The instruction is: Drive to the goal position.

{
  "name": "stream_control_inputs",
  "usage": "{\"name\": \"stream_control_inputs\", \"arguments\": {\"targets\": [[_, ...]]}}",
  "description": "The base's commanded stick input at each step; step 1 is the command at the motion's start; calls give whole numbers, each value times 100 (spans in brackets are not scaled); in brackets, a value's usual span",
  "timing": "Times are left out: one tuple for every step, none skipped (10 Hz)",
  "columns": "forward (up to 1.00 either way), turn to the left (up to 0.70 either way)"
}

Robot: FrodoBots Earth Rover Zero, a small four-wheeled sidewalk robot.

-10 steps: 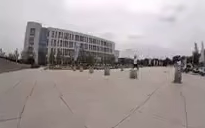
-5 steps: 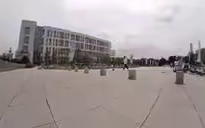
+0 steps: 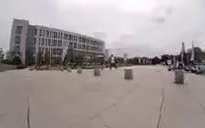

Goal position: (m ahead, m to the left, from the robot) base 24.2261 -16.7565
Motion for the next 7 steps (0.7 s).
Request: {"name": "stream_control_inputs", "arguments": {"targets": [[70, -13], [70, -13], [70, -13], [70, -13], [70, -13], [70, -13], [70, -13]]}}
